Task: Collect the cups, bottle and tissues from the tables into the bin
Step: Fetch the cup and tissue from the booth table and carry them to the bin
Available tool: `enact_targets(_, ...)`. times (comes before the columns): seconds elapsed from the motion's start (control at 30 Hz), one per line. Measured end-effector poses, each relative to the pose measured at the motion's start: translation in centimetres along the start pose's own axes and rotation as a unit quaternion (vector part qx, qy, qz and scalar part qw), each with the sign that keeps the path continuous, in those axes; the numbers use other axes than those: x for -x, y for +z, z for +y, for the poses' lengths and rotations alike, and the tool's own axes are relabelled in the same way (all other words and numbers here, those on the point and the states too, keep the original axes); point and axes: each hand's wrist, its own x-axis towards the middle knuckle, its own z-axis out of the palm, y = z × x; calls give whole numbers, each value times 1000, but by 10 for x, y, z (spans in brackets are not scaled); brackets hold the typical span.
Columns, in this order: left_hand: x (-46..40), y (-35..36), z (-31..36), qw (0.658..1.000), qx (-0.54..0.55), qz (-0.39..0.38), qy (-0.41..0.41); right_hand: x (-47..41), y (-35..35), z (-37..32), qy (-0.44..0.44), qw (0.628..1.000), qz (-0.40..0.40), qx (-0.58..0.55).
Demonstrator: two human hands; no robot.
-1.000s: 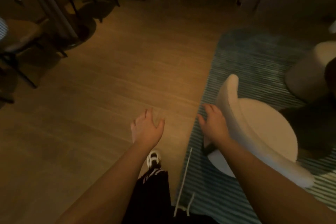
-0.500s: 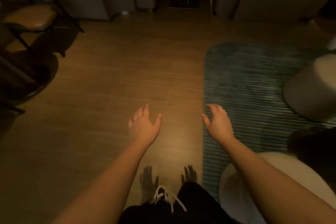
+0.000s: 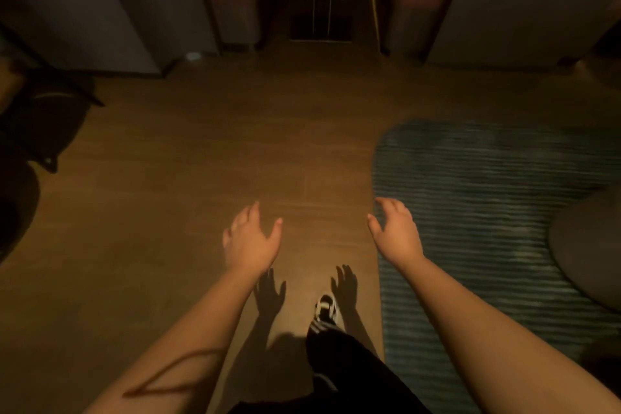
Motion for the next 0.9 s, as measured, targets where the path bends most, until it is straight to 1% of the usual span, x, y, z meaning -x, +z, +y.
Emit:
enact_targets(0.1,-103,-19,34,1000,-2,8,8,-106,-14,-24,-11,1000,6,13)
enact_targets(0.27,-257,-46,86,999,40,10,-8,-264,-25,-62,-25,999,1,22)
enact_targets(0.37,-353,-52,109,999,28,11,-13,-359,-18,-75,-26,999,4,21)
enact_targets(0.43,-416,-55,122,999,12,31,5,-423,-10,-84,-23,999,13,21)
enact_targets(0.5,-498,-60,135,999,6,38,13,-504,1,-97,-15,999,17,22)
enact_targets(0.6,-624,-73,155,999,27,16,27,-623,10,-123,-18,999,18,19)
enact_targets(0.67,-704,-87,170,999,12,-2,45,-698,7,-144,-10,999,26,18)
enact_targets(0.77,-808,-113,198,998,-19,-5,53,-794,-2,-174,-11,999,34,11)
enact_targets(0.83,-876,-130,220,999,-4,-13,41,-856,-9,-193,-7,999,42,6)
enact_targets(0.9,-934,-141,239,998,28,-14,48,-913,-16,-208,-2,999,45,2)
